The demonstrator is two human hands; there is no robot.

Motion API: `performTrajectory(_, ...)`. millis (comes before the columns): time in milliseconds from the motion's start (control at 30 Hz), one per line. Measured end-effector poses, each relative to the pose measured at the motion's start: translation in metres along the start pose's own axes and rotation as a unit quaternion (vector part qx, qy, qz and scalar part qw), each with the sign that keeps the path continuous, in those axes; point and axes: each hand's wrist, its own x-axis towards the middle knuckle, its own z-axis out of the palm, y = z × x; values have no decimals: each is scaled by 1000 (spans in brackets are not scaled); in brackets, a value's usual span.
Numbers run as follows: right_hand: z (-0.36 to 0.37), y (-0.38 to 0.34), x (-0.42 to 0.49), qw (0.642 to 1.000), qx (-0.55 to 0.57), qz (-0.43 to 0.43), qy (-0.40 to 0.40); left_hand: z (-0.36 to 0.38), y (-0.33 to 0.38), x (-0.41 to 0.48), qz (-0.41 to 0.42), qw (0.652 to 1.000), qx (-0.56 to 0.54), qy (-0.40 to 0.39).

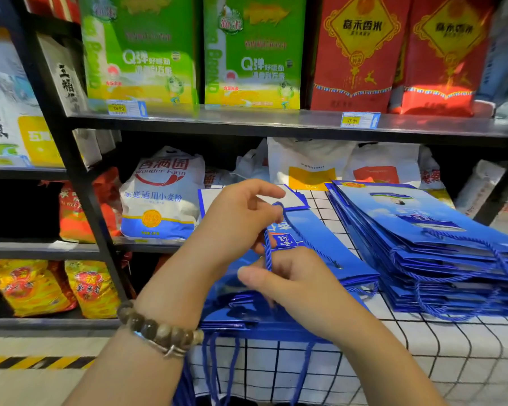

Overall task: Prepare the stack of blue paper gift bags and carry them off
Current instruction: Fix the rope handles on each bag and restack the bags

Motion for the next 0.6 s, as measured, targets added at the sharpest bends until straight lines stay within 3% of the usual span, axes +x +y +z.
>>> performTrajectory(133,-9,-7,3,998,55,25,4,1,-5,6,30,999,25,32)
performTrajectory(267,-22,-5,10,998,46,49,-16,-5,-17,5,41,994,79,68)
performTrajectory(400,-26,-1,15,997,-34,51,-40,-7,-19,6,28,992,98,71)
performTrajectory(467,-28,0,18,996,13,77,-34,-6,-17,5,21,992,101,66)
performTrajectory(600,-30,5,23,982,144,118,-5,-15,-18,-10,17,950,297,93)
